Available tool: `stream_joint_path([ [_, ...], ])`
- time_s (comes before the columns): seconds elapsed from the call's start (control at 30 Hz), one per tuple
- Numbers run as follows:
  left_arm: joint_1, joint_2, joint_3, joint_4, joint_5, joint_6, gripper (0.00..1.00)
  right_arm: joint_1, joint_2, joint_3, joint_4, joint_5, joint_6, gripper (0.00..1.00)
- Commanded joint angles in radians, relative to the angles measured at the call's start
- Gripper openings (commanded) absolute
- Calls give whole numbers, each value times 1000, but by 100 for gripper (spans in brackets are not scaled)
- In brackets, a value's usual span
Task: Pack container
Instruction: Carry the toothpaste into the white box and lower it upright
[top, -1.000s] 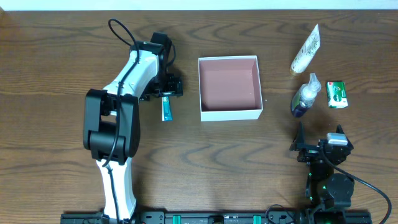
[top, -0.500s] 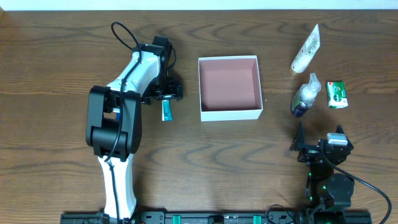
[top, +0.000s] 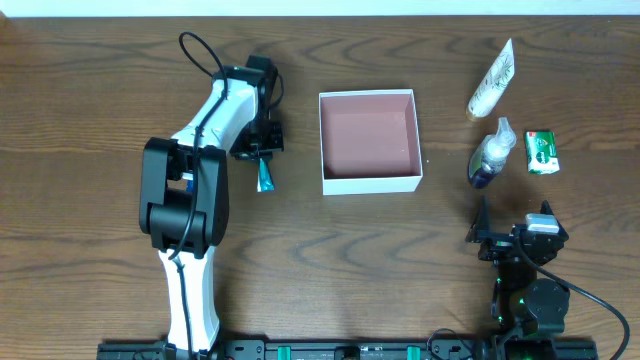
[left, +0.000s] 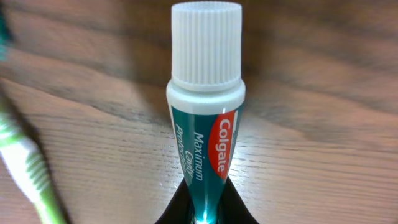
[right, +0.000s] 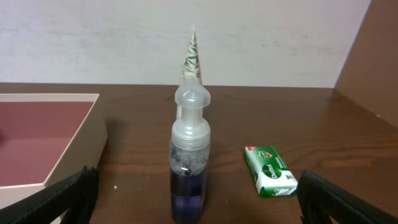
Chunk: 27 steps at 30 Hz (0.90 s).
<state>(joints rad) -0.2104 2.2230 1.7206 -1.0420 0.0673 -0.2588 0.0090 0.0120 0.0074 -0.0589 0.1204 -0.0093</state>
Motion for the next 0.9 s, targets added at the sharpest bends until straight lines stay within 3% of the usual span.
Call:
stream_joint_path([
  [0.0,4,-17,136,-34,-14,2,6,11,-5,-2,-4,-1,-7,99],
  [0.2,-15,-71,427,-95,139,-13,6,11,-5,-2,-4,-1,-7,99],
  [0.3,-57,-98,526,-93,145,-35,6,11,-5,-2,-5,-1,-7,99],
  [0.5,-185,-95,555,-93,117,-23,6,11,-5,-2,-5,-1,-7,99],
  [0.63,-274,-63,555,-102,-34,-25,6,11,-5,-2,-5,-1,-7,99],
  [0.87,-319,-4,552,-153,-59,-156,6,11,-5,-2,-4,-1,-7,99],
])
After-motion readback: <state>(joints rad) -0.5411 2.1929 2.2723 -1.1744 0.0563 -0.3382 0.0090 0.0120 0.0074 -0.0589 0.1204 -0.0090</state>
